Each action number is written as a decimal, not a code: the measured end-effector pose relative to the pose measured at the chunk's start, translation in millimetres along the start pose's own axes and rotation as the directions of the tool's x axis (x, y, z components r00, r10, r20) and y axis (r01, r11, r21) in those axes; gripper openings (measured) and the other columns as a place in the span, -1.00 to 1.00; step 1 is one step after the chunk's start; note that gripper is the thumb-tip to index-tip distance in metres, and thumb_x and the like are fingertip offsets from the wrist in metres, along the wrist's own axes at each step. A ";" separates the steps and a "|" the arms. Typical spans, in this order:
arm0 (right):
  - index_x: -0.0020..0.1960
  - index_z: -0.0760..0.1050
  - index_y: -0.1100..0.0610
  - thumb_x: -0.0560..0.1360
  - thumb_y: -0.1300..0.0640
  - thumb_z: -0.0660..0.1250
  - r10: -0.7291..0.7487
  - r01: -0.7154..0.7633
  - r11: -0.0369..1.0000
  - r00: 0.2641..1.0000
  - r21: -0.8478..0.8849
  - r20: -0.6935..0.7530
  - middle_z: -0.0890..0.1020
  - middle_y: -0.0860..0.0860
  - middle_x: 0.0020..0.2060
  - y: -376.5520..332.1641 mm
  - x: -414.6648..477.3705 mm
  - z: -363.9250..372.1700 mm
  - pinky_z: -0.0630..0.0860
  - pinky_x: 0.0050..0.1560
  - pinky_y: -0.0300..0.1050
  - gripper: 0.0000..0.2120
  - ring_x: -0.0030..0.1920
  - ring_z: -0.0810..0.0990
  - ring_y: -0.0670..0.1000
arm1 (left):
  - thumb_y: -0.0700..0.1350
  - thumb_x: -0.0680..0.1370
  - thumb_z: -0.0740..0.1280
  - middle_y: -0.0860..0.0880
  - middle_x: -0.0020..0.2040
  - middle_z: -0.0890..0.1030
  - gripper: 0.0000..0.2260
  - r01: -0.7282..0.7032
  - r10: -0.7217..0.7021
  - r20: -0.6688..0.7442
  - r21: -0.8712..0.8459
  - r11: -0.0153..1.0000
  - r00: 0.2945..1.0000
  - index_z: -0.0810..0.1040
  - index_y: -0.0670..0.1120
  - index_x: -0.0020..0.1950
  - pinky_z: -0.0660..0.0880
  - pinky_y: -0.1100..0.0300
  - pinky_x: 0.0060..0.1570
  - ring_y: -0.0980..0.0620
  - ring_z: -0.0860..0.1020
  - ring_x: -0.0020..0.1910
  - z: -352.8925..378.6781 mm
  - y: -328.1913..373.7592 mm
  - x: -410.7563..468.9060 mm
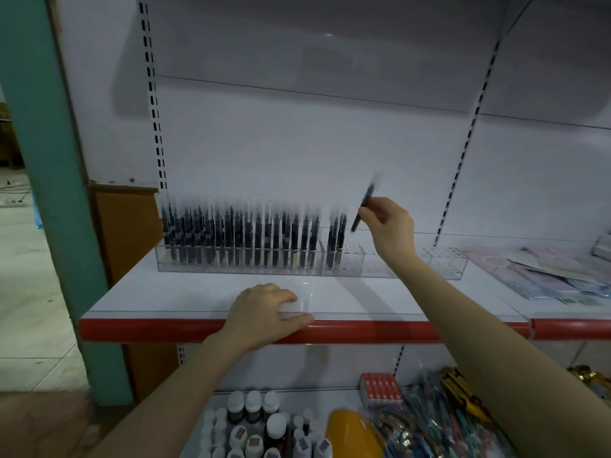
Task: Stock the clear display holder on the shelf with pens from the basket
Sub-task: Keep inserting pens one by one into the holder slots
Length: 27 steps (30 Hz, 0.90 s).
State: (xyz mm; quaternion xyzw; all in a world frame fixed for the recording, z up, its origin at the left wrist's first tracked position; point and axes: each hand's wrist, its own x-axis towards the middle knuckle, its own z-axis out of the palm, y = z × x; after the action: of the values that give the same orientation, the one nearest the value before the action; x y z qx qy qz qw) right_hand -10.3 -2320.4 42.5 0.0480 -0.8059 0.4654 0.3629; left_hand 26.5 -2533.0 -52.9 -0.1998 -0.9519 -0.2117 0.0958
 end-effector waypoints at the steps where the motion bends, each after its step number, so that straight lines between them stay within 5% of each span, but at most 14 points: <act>1: 0.17 0.52 0.25 0.54 0.22 0.27 0.038 -0.038 0.999 0.999 -0.005 0.010 0.60 0.04 -0.07 2.2 2.9 1.7 0.45 -0.04 -0.39 -0.77 -0.05 0.55 -0.02 | 0.58 0.21 0.02 0.08 0.19 0.51 -0.16 0.021 -0.021 0.028 0.014 1.000 0.999 0.54 0.06 0.21 0.38 0.20 0.12 0.09 0.45 0.17 -0.1 -0.4 1.8; 5: 0.19 0.50 0.26 0.54 0.22 0.26 0.134 -0.133 0.991 0.989 -0.009 0.070 0.62 0.17 0.03 10.2 11.6 12.0 0.50 0.13 -0.03 -0.75 -0.02 0.57 0.10 | 0.32 0.45 0.25 0.11 0.20 0.44 -0.55 0.041 -0.042 0.031 0.037 0.998 0.999 0.51 0.10 0.21 0.38 0.20 0.12 0.13 0.39 0.19 1.5 -1.6 5.9; 21: 0.13 0.52 0.31 0.55 0.21 0.24 0.155 -0.125 0.971 0.978 -0.203 0.142 0.64 0.22 -0.05 21.1 14.1 26.7 0.39 -0.08 -0.18 -0.77 0.01 0.58 0.16 | 0.33 0.43 0.25 0.12 0.18 0.45 -0.55 0.026 -0.026 -0.006 -0.003 1.000 1.000 0.52 0.09 0.18 0.42 0.16 0.16 0.15 0.41 0.17 8.1 -7.7 8.0; 27: 0.04 0.51 0.39 0.54 0.23 0.22 0.188 -0.122 0.945 0.962 -0.305 0.199 0.62 0.28 -0.09 32.8 7.9 34.8 0.47 -0.04 0.00 -0.78 -0.05 0.54 0.21 | 0.31 0.43 0.27 0.12 0.18 0.44 -0.57 0.026 -0.026 -0.013 -0.014 1.000 1.000 0.52 0.09 0.18 0.38 0.18 0.19 0.15 0.40 0.19 8.0 -7.1 7.4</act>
State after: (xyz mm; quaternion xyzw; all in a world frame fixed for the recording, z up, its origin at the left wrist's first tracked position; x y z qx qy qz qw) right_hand -48.5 -2327.2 13.5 -0.0171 -0.9025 0.3611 0.2342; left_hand 16.0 -2532.8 -60.6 -0.1866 -0.9522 -0.2210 0.0979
